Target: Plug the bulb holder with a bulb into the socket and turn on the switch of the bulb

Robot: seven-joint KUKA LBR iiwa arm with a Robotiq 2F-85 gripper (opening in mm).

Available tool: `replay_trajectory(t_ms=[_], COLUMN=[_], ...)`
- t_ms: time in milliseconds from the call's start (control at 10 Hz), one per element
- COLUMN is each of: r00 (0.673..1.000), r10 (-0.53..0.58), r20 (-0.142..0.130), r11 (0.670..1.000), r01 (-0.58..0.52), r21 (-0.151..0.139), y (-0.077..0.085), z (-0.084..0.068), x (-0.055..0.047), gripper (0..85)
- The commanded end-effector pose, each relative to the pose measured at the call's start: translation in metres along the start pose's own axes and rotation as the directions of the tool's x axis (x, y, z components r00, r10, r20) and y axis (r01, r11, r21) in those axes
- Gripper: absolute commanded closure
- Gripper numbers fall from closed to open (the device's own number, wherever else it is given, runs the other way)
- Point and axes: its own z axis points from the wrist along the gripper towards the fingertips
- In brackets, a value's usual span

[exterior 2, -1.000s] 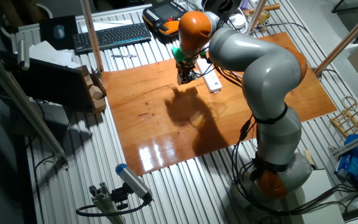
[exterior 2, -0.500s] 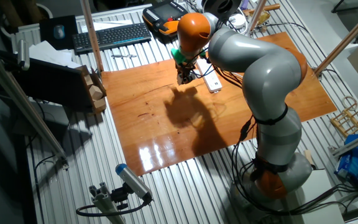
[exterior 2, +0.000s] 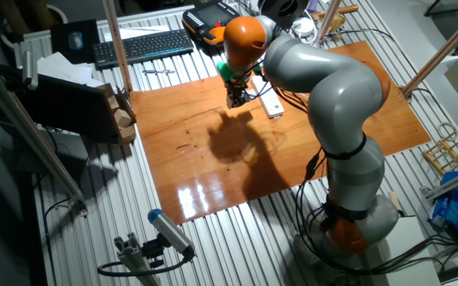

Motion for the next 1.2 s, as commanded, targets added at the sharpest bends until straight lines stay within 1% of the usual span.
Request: replay_trajectory(t_ms=[0, 100, 200, 300, 400, 500, 600, 700, 900, 1000, 1100], r00=[1.000, 1.000, 1.000, 1.000, 0.999, 1.000, 1.000, 1.000, 1.000, 1.000, 0.999], r10=[0.016, 0.022, 0.025, 0.024, 0.024, 0.006, -0.003, -0.005, -0.004, 0.002, 0.025], r20=[-0.009, -0.008, 0.001, 0.015, 0.021, 0.021, 0.017, 0.021, 0.031, 0.031, 0.037], r11=[1.000, 1.000, 1.000, 1.000, 1.000, 1.000, 1.000, 1.000, 1.000, 1.000, 1.000], r01=[-0.016, -0.022, -0.025, -0.024, -0.024, -0.005, 0.004, 0.005, 0.004, -0.002, -0.024], r21=[0.002, 0.003, 0.002, 0.004, -0.002, -0.014, -0.018, -0.015, -0.002, -0.007, -0.015], y=[0.004, 0.007, 0.009, 0.007, 0.000, -0.009, -0.016, -0.019, -0.024, -0.027, -0.027], z=[-0.001, -0.003, -0.004, -0.008, -0.010, -0.010, -0.007, -0.004, 0.003, 0.006, 0.004], x=[-0.024, -0.042, -0.059, -0.074, -0.087, -0.100, -0.111, -0.121, -0.132, -0.138, -0.141], gripper=[85.0, 85.0, 85.0, 85.0, 85.0, 85.0, 85.0, 85.0, 85.0, 85.0, 85.0])
